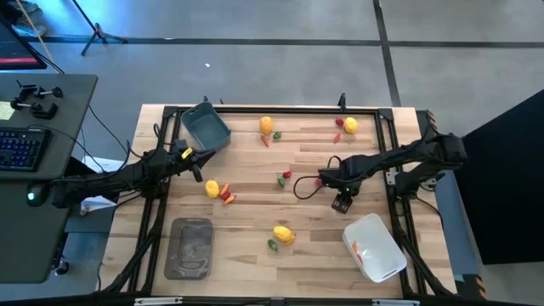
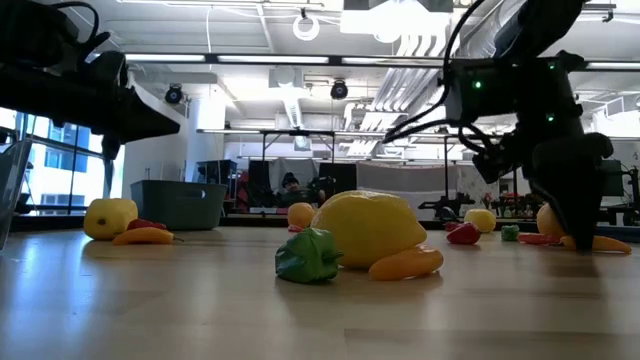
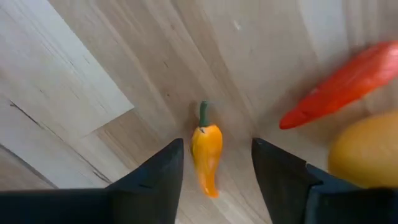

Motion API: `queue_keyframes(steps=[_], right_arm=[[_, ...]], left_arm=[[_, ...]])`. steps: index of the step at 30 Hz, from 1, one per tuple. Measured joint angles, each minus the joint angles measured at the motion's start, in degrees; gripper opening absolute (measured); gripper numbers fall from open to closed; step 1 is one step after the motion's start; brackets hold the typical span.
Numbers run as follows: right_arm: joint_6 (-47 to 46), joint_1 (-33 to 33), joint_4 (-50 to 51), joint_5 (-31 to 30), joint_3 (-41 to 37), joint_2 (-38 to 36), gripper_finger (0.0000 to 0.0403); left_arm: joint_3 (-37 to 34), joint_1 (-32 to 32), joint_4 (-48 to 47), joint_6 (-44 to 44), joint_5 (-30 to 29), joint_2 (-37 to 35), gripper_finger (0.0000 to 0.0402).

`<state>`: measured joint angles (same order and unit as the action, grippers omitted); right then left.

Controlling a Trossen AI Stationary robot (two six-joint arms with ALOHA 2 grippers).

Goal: Sort produce into baskets
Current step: Put the light orange chili pepper into the white bin

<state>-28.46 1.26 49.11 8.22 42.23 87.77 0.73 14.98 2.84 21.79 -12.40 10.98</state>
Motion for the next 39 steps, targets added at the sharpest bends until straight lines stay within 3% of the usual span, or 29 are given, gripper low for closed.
queue_keyframes(steps=[9,14,20,25,34,39], right_arm=[[1.52,0.01,-0.07,3.68,0.06,0.08,0.0011],[-4.24,-0.76,-0.34,8.93,0.03,-6.2,0.002],[-16.07,-5.78,0.26,8.95,2.87,-17.82,0.0005],[-28.84,-12.9,2.44,7.19,7.58,-24.64,0.0005],[-54.25,-33.98,2.21,2.19,9.28,-25.14,0.0001],[-63.33,-40.74,2.88,1.67,7.5,-22.47,0.0001]], left_arm=[[3.56,-0.04,-5.31,3.6,4.74,0.09,0.0],[9.26,-0.04,-12.84,3.18,6.11,1.97,0.0],[15.49,-0.04,-20.79,3.16,9.12,8.45,0.0],[19.53,-0.04,-21.1,2.45,10.99,16.46,0.0],[26.31,-0.04,-21.23,0.55,17.31,32.45,0.0],[28.16,-0.06,-21.61,0.61,20.89,40.16,0.0]])
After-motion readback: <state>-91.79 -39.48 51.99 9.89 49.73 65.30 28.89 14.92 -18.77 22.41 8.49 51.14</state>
